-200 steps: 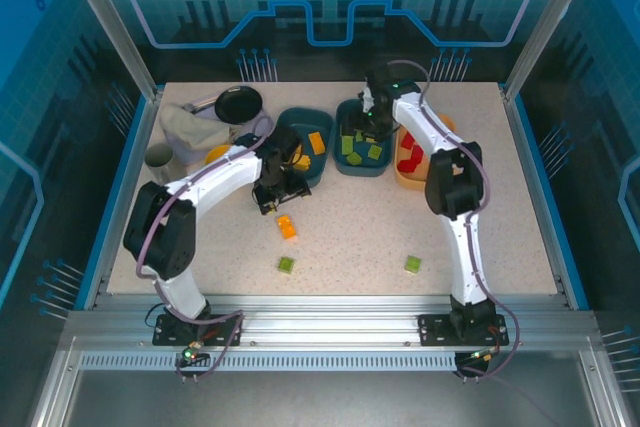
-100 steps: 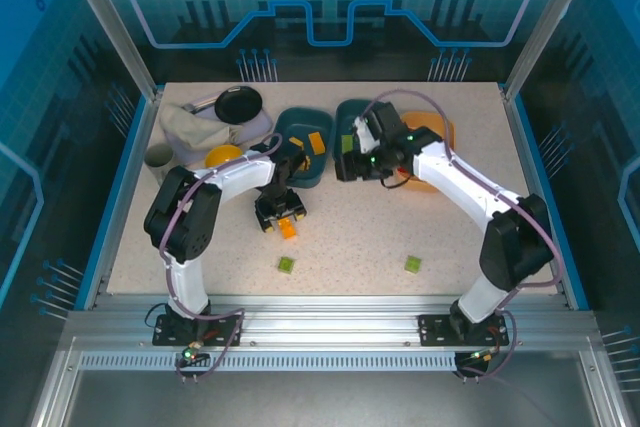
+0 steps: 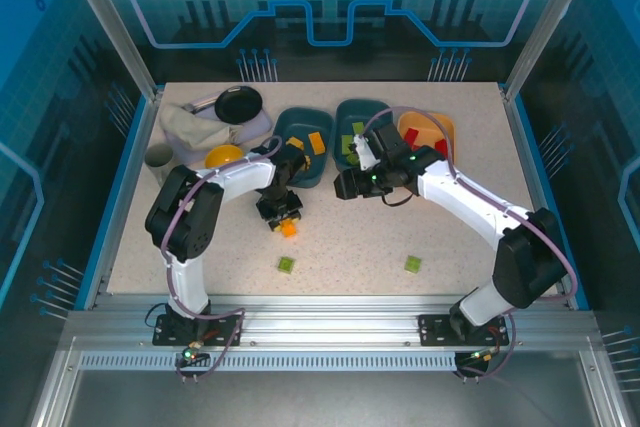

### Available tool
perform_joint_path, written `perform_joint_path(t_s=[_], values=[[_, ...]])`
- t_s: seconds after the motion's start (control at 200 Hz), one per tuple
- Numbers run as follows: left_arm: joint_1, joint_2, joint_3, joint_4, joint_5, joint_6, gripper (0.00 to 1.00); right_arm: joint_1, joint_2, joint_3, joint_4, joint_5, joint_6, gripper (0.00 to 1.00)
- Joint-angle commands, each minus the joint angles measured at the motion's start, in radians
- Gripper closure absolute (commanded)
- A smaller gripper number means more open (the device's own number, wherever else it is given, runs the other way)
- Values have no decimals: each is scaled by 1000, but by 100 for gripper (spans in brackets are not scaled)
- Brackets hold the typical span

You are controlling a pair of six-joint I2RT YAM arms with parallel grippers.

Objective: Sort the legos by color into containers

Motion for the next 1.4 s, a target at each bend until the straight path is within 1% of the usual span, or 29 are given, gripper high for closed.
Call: perform_joint_path(t_s=[0.0,0.155,0.285,0.39,0.55,0.65,0.745,0.87,0.91,0.92,0.98,1.005,1.055,1.15,1.225,1.305,1.33,1.395], values=[[16,-66,119,-50,-81,49,70,17,-59,-21,66,-44,-15,38],[56,-17,312,-77,-129,128,70,17,-100,-62,199,-90,-2,37],[93,93,498,-86,-152,170,70,13,-101,-85,301,-88,45,36],[120,187,636,-55,-154,167,70,9,-92,-87,371,-95,78,35],[146,344,845,5,-162,144,69,-6,-61,-48,374,-115,88,35],[151,449,979,7,-180,149,68,-19,-44,-35,366,-131,92,35],[164,535,1074,5,-170,130,66,-30,-39,-27,354,-144,90,35],[181,597,1123,40,-142,97,62,-35,-45,-32,332,-145,80,35],[185,612,1140,31,-137,87,59,-36,-49,-36,321,-147,77,35],[185,615,1144,28,-135,85,58,-36,-50,-37,317,-147,76,35],[189,624,1169,8,-125,79,44,-37,-53,-45,302,-141,70,35],[189,622,1174,4,-123,79,39,-36,-56,-49,295,-138,65,34],[188,609,1172,2,-116,82,34,-35,-60,-53,281,-129,54,34],[186,568,1171,-13,-107,86,30,-36,-72,-60,235,-92,17,34],[183,515,1153,-24,-96,78,29,-35,-90,-61,171,-17,-1,34],[170,441,1101,-13,-88,81,28,-38,-116,-74,121,57,-2,34],[165,418,1082,-12,-85,84,28,-40,-127,-79,92,93,8,34],[147,350,1018,-5,-72,101,27,-46,-144,-89,41,140,33,33]])
